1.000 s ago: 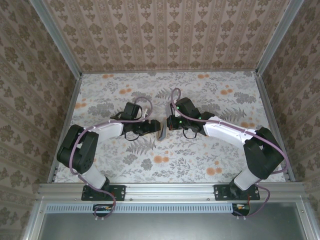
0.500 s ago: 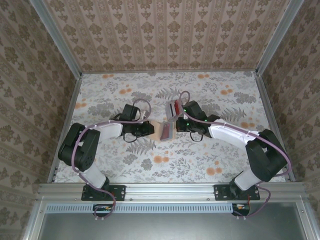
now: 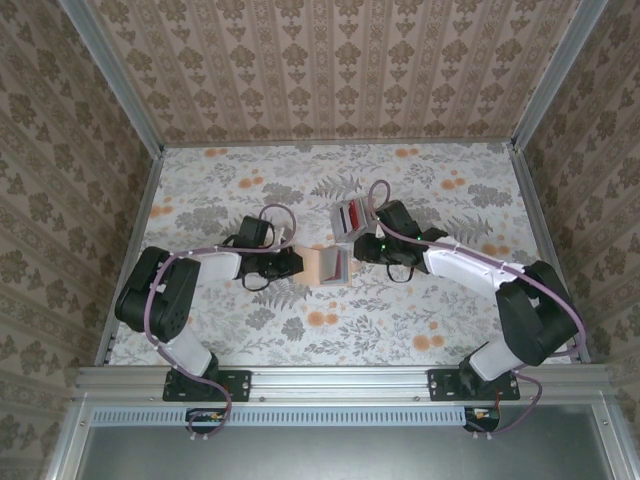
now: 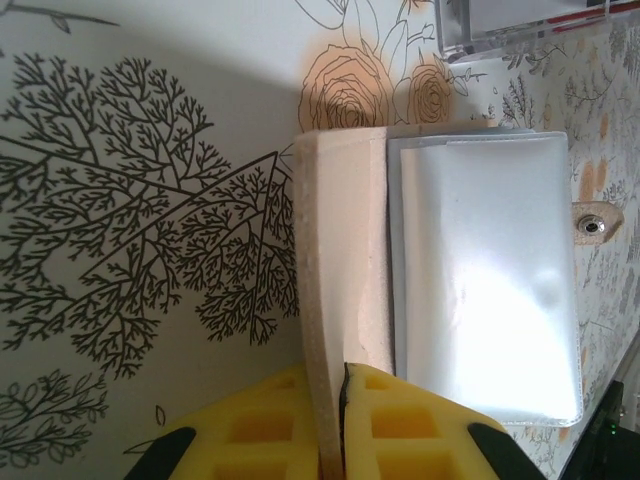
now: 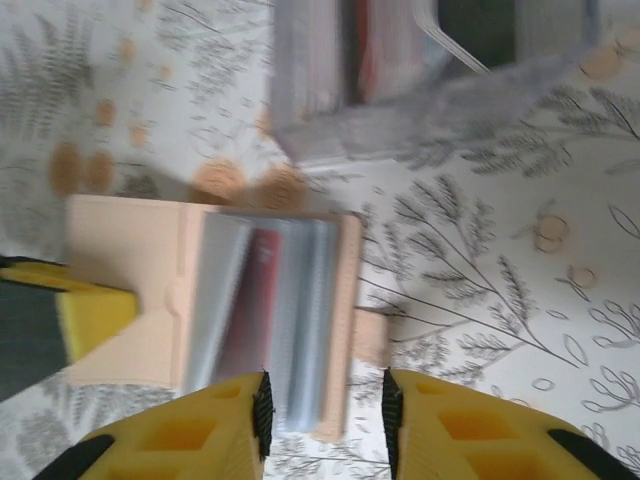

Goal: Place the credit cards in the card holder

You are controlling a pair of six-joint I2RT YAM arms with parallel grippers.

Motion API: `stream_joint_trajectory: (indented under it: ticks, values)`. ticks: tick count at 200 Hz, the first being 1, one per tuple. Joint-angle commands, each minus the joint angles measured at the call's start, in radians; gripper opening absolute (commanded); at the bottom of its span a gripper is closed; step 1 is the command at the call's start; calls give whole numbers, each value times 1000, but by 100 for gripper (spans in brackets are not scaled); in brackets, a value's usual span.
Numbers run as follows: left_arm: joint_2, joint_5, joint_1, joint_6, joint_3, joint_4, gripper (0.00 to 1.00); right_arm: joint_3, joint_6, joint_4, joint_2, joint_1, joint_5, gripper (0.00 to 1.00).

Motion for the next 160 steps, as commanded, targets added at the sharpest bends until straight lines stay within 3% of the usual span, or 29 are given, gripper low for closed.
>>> stream_joint_trajectory:
  ticks: [1, 31, 95, 160]
  values:
    - [-5, 13, 7, -24, -25, 24, 10, 63, -5, -68, -25, 26, -76, 39]
    - [2, 13, 6, -34, -32, 43, 10, 76, 13, -68, 45, 76, -97, 40]
    - [-12, 40, 5, -38, -40, 40, 10, 139, 60, -31, 241, 87, -119, 44]
    - [-10, 34, 0, -46, -44, 49, 10, 169, 53, -33, 320, 93, -111, 46]
